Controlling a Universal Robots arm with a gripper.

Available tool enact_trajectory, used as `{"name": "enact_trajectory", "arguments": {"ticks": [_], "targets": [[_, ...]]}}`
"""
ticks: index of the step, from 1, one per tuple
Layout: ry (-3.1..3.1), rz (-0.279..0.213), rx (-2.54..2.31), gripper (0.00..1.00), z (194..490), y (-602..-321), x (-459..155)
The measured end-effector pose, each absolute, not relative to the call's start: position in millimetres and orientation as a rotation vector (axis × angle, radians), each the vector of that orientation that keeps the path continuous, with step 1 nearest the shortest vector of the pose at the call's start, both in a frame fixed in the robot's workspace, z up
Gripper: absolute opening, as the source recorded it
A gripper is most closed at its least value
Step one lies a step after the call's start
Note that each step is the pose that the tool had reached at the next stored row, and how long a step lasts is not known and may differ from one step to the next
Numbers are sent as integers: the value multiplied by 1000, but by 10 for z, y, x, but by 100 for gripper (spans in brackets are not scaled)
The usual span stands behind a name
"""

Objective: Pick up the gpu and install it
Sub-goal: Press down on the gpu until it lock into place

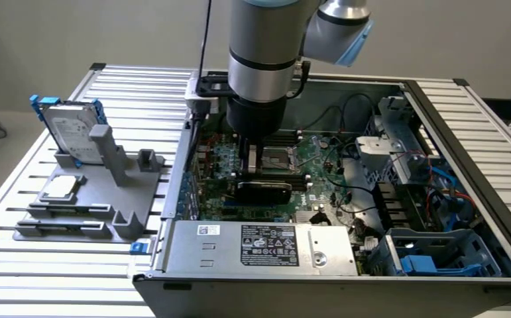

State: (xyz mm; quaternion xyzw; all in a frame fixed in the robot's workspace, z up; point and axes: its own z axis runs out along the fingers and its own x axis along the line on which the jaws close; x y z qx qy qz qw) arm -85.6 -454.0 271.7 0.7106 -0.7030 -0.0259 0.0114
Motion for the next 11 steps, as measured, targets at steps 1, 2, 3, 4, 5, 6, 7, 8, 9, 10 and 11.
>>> {"name": "enact_trajectory", "arguments": {"ticks": [1, 2, 3, 4, 5, 6, 7, 8, 9, 10, 11], "targets": [[-2192, -80, 2217, 11, 2714, -4539, -856], [-2192, -80, 2217, 11, 2713, -4536, -856], [-2192, -80, 2217, 11, 2712, -4533, -856], [-2192, -80, 2217, 11, 2712, -4531, -856], [-2191, -80, 2217, 11, 2712, -4528, -856], [-2191, -79, 2217, 11, 2712, -4528, -856], [-2190, -79, 2218, 11, 2712, -4528, -856], [-2189, -78, 2218, 11, 2711, -4527, -856], [-2188, -78, 2219, 11, 2710, -4527, -856], [-2186, -77, 2219, 11, 2708, -4526, -856], [-2185, -76, 2219, 11, 2705, -4526, -856]]}}
